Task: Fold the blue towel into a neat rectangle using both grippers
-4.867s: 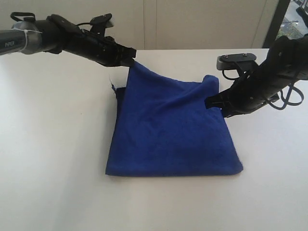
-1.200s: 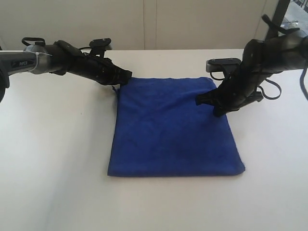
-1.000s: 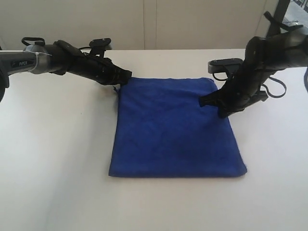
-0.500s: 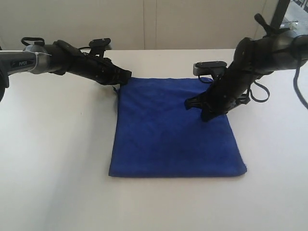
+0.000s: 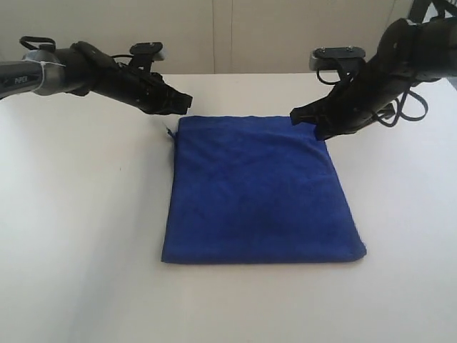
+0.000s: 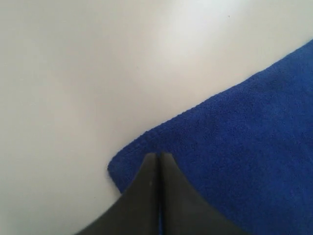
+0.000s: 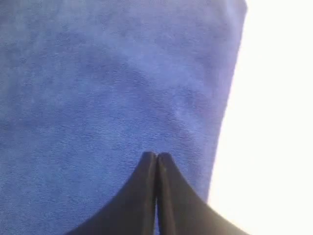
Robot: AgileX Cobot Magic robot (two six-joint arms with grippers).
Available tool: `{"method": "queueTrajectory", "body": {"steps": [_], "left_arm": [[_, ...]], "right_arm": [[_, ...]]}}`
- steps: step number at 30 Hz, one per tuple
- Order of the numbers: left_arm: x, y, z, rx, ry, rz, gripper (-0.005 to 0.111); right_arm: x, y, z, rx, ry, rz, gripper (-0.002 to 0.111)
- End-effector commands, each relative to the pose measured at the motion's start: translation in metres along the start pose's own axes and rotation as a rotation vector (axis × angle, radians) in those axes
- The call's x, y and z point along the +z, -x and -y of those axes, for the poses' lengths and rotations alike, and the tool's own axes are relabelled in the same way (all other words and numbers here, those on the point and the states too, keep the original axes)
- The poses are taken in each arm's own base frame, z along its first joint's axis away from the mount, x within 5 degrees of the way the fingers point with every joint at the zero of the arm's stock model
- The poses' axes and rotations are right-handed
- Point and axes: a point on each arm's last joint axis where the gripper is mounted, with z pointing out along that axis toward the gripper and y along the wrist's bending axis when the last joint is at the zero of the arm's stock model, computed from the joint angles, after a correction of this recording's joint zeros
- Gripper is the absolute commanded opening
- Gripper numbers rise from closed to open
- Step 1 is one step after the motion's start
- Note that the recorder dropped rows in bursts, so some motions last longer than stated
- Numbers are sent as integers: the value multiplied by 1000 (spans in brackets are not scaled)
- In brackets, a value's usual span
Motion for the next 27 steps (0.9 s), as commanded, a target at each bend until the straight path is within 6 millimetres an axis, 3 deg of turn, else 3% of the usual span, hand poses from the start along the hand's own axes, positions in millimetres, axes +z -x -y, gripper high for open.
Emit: {"method": "queueTrajectory", "body": {"steps": [1,8,15,22,27], "left_arm": [[-15,5,-3,-13,-21,-19,0],[-45,5,-12,-36,-114,-117,0],[-85,9,-1,-39,-175,-279,0],[-119,12,41,46,-94,-425,0],[-138,2,79,103,-67,-452,0]], "right_arm": [[-5,0,11,31,-15,4,0],[-21,-2,23,60,-22,-27,0],[-50,-11,19,18,-17,-43,0],[-65,-45,14,27,-14,-95,0],[-71,-78,11,35,-10,-149,0]]}}
